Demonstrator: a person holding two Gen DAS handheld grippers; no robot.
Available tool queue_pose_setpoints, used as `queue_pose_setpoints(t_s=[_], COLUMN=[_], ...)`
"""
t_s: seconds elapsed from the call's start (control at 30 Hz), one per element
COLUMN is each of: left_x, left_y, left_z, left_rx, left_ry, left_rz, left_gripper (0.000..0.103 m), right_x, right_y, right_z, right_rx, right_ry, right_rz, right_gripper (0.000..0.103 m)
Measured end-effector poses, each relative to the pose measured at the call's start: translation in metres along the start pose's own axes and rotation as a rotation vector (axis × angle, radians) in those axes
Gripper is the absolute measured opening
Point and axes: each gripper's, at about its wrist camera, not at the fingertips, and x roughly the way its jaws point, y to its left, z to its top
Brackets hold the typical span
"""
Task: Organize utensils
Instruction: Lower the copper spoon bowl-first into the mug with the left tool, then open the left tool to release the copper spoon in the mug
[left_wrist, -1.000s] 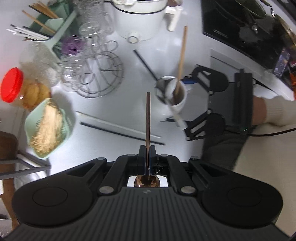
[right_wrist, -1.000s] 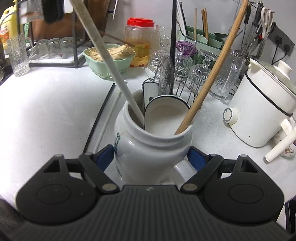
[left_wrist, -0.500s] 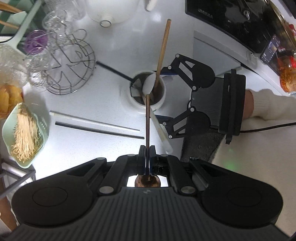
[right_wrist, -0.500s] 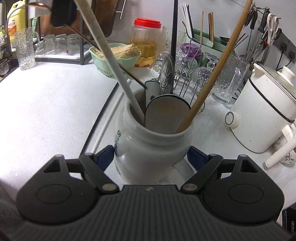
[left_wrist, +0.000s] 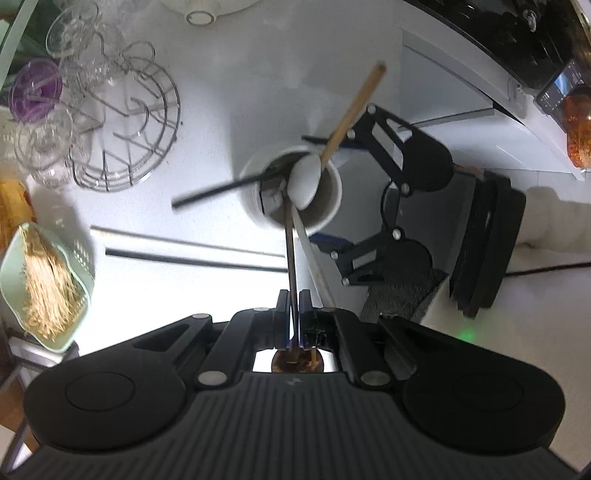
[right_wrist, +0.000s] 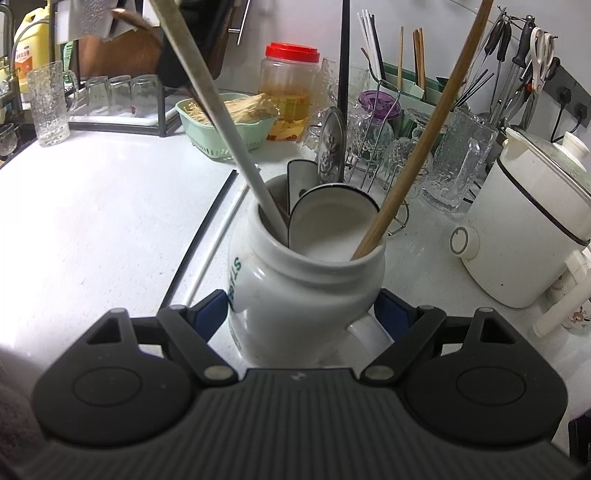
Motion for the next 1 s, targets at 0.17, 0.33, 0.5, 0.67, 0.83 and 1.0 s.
queue_pose_setpoints(t_s=[0.17, 0.33, 0.5, 0.67, 0.83, 1.0], left_x=[-0.003, 0.002, 0.004, 0.001, -0.011, -0.026], left_y=[-0.003, -0.004, -0.005, -0.006, -0.007, -0.01], left_z=[0.014, 0.016, 0.009, -0.002, -0.02, -0.048], left_rx=[0.0, -0.003, -0.02, -0.041, -0.09, -0.138], left_ry=[-0.024, -0.057, -0.107, -0.165, -0.256, -0.373], left_rz=[-0.004, 0.001, -0.013, 0.008, 0.035, 0.079], left_gripper=[0.004, 0.004, 0.004, 0.004, 0.005, 0.007], right_x=[0.0, 0.0, 0.001, 0.002, 0.003, 0.002], right_y=[0.0, -0.001, -0.001, -0.002, -0.002, -0.008], right_z=[0.0, 0.0, 0.0, 0.002, 0.003, 0.003], right_rx=[0.0, 0.003, 0.003, 0.006, 0.017, 0.055], right_ry=[-0.003, -0.007, -0.005, 0.003, 0.009, -0.004], right_rz=[0.004, 0.005, 0.005, 0.004, 0.003, 0.019], right_gripper=[0.088, 0.088, 0.088, 0.088, 0.088, 0.088])
